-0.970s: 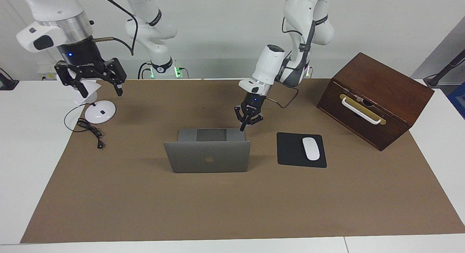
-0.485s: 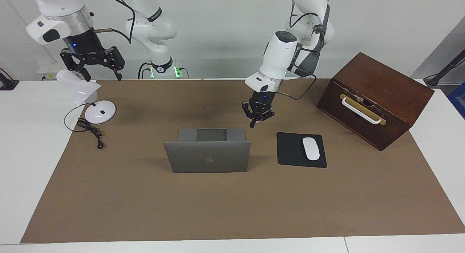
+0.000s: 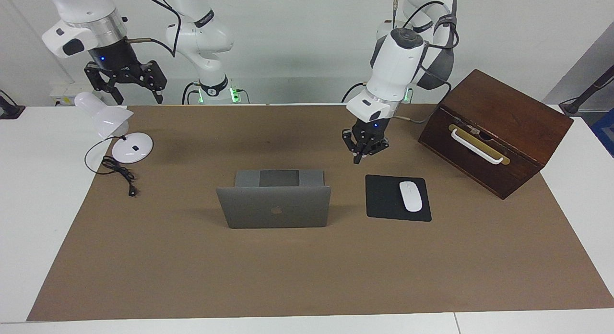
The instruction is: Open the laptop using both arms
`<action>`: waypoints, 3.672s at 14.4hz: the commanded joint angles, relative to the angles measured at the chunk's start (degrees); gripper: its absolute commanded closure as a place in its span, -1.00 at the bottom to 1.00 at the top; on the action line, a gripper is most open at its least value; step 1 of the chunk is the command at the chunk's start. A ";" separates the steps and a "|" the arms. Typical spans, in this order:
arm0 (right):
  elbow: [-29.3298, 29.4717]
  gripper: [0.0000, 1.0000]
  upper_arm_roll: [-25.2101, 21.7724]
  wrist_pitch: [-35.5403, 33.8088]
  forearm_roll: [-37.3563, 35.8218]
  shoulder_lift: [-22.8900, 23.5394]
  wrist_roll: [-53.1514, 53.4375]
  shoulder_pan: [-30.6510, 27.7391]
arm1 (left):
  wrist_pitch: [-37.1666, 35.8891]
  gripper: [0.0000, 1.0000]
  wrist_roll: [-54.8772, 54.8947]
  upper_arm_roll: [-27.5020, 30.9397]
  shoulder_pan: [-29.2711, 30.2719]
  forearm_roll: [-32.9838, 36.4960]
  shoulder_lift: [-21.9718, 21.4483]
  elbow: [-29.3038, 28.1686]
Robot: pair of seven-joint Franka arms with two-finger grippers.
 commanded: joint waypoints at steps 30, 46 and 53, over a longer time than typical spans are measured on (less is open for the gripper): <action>-1.99 -1.00 0.81 1.67 0.87 -1.61 -1.26 -0.06 | -22.74 -1.00 18.15 -0.24 26.30 0.97 -14.11 3.16; -2.07 -1.00 0.90 1.68 0.87 -1.70 -1.26 0.02 | -36.80 -1.00 18.23 -0.07 30.52 0.97 -4.35 19.51; -2.25 -1.00 0.38 1.59 0.87 -1.70 -3.44 -0.85 | -35.83 -1.00 18.06 -0.24 30.52 3.69 -3.21 16.36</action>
